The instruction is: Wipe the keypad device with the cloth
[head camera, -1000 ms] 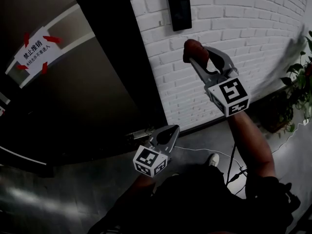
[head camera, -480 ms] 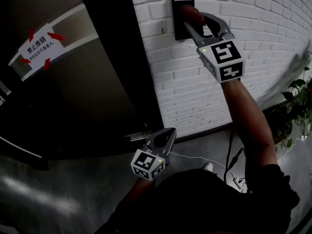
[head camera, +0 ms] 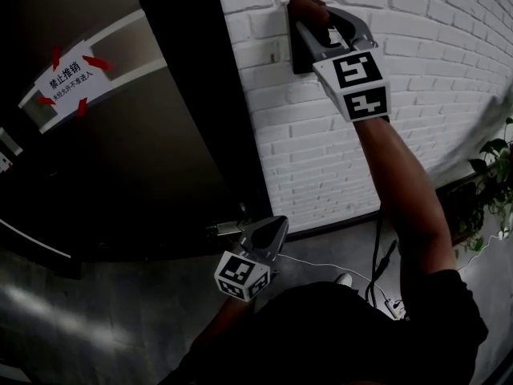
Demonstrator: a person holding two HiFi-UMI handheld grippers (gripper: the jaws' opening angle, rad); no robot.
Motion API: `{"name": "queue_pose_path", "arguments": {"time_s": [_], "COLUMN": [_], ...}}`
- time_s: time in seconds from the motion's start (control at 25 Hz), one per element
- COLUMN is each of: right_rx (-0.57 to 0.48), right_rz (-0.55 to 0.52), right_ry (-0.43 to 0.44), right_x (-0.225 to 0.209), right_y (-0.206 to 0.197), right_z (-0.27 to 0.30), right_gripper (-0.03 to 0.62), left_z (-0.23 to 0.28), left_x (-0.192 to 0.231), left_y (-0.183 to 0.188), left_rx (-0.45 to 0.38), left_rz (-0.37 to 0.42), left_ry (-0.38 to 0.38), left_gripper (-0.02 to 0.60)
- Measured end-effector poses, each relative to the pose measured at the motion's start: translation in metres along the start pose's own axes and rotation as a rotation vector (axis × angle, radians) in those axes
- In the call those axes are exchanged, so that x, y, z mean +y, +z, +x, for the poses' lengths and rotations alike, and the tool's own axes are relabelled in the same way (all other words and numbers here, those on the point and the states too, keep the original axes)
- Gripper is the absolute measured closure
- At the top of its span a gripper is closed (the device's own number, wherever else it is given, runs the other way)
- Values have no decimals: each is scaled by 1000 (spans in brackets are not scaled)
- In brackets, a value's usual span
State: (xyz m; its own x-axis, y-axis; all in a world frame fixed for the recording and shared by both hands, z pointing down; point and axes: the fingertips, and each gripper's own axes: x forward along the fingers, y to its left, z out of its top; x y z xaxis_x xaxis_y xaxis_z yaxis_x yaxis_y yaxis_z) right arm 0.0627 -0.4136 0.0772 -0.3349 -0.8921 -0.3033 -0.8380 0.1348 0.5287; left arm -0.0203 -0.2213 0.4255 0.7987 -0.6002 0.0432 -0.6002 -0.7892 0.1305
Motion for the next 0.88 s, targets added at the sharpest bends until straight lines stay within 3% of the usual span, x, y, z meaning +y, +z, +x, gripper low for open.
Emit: {"name": "queue_pose_path", "arguments": {"time_s": [0.88], "right_rx": [64], "right_rz": [31], "right_ry": [23], "right_x": [29], "right_y": [-55], "right_z": [-20], "right_gripper": [450], "left_z": [1], "left_x": [5], "left_y": [-7], "left_rx": [29], "left_rz": [0], "left_ry": [-10], "left_gripper": [566]}}
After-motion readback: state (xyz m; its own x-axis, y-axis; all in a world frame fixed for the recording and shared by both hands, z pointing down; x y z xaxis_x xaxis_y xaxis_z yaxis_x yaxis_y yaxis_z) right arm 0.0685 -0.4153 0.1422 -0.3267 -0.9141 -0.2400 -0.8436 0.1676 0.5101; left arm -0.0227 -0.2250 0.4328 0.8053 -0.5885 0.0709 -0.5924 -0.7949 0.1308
